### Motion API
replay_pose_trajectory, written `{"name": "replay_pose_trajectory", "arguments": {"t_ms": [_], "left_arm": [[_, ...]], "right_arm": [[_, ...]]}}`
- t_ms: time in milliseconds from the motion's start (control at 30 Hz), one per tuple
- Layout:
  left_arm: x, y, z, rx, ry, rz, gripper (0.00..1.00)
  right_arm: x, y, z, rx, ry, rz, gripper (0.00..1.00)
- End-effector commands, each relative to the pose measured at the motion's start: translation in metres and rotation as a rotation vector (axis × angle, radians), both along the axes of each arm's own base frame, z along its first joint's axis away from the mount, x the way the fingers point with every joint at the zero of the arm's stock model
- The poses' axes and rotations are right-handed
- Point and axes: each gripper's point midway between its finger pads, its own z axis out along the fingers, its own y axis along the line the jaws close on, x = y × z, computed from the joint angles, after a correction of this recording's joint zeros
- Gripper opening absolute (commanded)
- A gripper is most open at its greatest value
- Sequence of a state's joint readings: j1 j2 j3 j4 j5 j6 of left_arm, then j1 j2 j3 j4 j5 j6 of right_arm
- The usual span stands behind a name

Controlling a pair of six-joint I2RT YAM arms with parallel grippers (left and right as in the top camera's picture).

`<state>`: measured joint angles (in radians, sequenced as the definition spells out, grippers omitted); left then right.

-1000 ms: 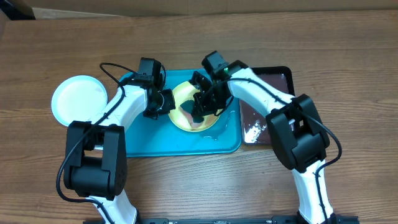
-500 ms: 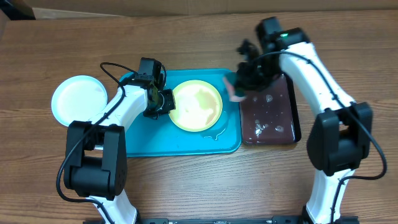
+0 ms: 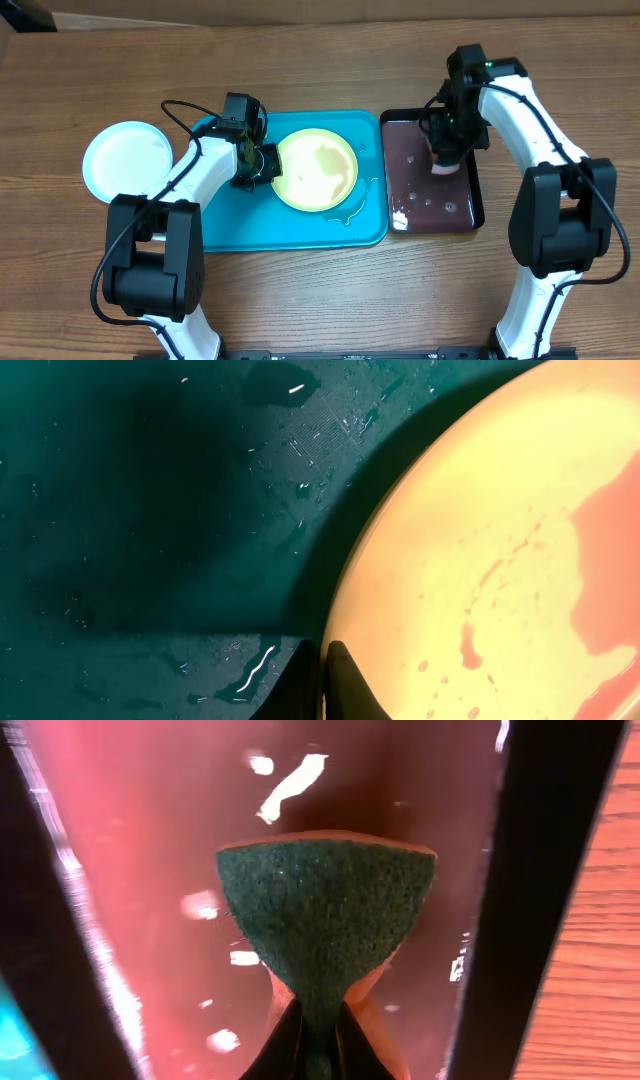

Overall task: Clean dirty plates on tray and stack at the side
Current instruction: 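Return the sponge to the black tray, release it, and raise the right gripper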

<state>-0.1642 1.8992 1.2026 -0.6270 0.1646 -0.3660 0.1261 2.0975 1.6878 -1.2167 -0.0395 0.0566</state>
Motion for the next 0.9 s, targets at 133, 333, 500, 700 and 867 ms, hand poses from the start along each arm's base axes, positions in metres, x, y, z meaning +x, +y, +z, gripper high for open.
{"name": "replay_pose_trajectory", "arguments": {"t_ms": [133,333,500,700,867], "left_arm": [[-0.002,-0.004,-0.004,-0.008,0.006,-0.017,0.06],[-0.003,-0.004,-0.004,-0.009,0.01,-0.017,0.22],[-0.003,-0.004,-0.004,-0.011,0.013,-0.004,0.27],[-0.008,-0.01,-0.01,-0.007,0.03,-0.019,0.26],[-0.015,-0.011,-0.033,0.059,0.074,-0.038,0.2]], "right_arm": [[0.004,-0.004,0.005,-0.033,-0.035,-0.018,0.31],[0.01,-0.007,0.009,-0.031,-0.053,-0.028,0.61],[0.034,-0.031,0.037,-0.023,-0.129,-0.117,0.62],[0.05,-0.103,0.055,-0.025,-0.195,-0.339,0.85],[0.044,-0.14,0.055,-0.033,-0.193,-0.423,1.0]]}}
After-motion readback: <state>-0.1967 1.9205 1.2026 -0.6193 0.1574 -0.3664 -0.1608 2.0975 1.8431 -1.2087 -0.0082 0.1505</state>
